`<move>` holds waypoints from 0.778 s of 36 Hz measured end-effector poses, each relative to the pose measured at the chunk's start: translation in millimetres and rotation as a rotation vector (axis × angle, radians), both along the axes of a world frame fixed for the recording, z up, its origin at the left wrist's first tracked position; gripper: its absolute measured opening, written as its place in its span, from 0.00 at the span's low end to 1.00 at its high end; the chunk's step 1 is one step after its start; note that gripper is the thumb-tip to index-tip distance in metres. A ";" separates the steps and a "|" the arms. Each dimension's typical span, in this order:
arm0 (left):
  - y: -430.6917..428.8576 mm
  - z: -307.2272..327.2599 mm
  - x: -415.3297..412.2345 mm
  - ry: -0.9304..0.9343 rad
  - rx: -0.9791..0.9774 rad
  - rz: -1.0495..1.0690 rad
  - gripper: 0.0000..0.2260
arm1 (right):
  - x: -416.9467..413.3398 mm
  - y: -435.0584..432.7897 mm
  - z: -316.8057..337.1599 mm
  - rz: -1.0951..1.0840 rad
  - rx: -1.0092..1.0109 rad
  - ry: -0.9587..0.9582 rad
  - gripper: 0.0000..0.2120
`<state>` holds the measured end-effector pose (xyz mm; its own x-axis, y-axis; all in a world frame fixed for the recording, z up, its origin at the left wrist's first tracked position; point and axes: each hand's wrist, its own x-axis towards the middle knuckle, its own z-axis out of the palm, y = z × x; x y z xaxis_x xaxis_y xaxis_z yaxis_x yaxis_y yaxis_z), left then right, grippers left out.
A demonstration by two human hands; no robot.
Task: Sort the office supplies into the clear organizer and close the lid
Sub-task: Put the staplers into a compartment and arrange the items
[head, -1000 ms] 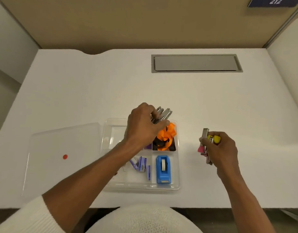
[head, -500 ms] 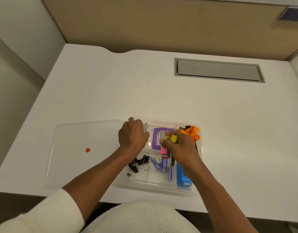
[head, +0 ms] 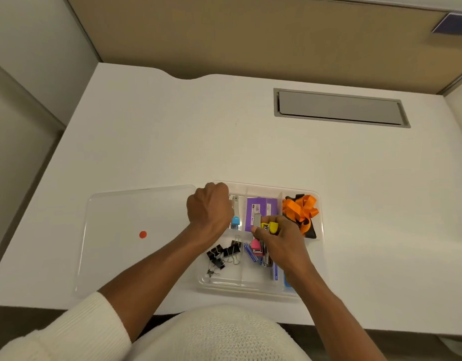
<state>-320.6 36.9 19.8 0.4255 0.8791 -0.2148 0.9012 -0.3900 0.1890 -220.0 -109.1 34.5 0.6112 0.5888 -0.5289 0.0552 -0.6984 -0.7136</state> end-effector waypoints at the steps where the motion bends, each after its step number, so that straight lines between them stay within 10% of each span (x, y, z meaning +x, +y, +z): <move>1: 2.9 0.8 -6.9 -0.017 0.033 0.021 0.15 | -0.1 3.6 -1.0 0.007 -0.001 -0.016 0.19; 28: 16.8 -16.3 -68.6 -0.396 -0.472 0.390 0.07 | -36.5 113.6 -44.4 0.301 -0.039 -0.589 0.17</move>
<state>-389.2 53.7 3.4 0.2249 0.8344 -0.5032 0.7871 0.1488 0.5986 -256.5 4.5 -9.9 0.6163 0.7663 -0.1814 0.6254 -0.6163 -0.4786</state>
